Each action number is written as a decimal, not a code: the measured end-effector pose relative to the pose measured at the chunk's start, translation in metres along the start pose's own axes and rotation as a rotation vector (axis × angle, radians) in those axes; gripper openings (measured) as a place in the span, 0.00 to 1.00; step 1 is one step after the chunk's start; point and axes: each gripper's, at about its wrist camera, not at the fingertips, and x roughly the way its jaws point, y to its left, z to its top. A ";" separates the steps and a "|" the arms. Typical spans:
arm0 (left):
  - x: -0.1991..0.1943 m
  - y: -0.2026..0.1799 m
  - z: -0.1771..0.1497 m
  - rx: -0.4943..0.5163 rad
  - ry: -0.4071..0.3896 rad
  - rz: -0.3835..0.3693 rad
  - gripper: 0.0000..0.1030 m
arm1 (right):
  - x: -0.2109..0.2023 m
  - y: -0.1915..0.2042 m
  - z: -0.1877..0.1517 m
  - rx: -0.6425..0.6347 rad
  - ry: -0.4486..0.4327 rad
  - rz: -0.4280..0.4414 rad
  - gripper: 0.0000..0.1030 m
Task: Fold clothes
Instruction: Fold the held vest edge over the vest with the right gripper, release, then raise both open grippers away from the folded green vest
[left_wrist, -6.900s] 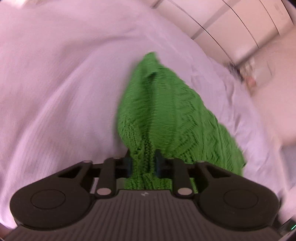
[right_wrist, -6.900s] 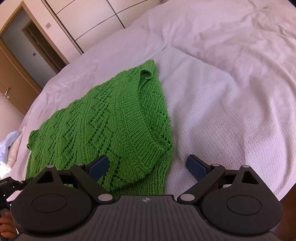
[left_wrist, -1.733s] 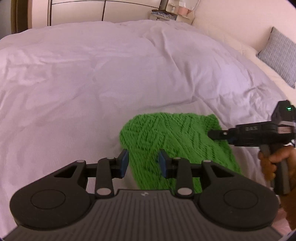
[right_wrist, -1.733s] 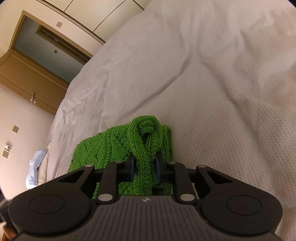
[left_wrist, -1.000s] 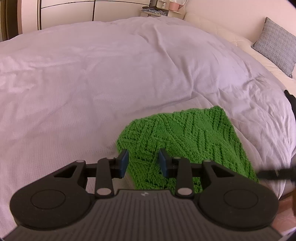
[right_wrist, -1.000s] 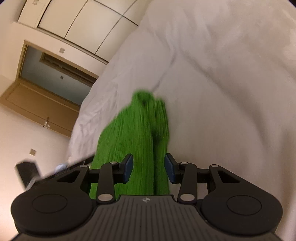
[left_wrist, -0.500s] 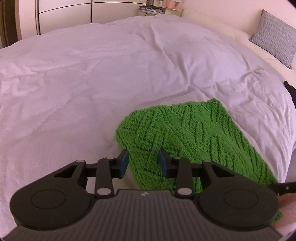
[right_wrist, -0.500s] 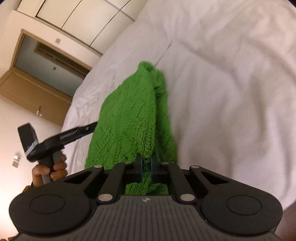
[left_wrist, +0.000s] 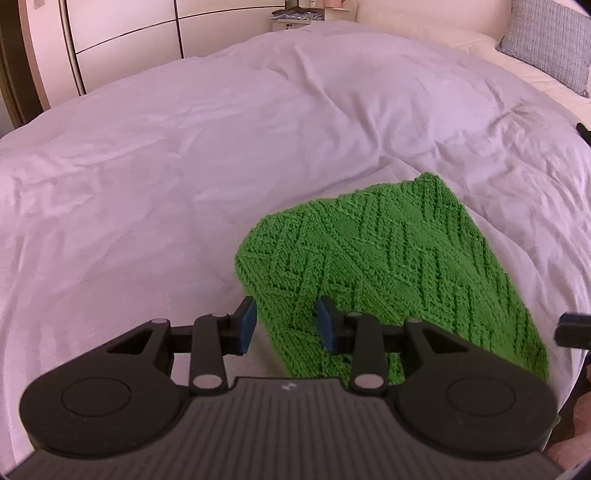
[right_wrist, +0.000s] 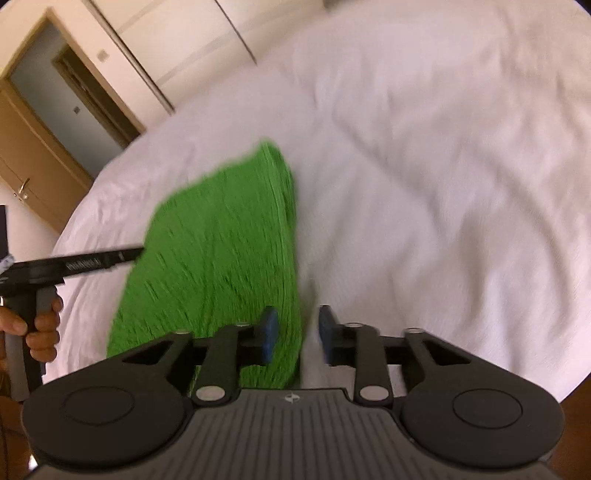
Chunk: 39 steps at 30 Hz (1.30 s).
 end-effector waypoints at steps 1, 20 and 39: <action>-0.002 -0.002 0.000 0.007 -0.001 0.007 0.30 | -0.003 0.006 -0.004 -0.034 -0.017 0.013 0.34; -0.038 -0.074 -0.075 0.127 -0.046 -0.048 0.28 | 0.022 0.016 -0.038 -0.148 0.044 -0.027 0.33; -0.075 -0.101 -0.123 0.148 -0.047 -0.085 0.22 | 0.001 0.020 -0.045 -0.144 -0.009 0.029 0.32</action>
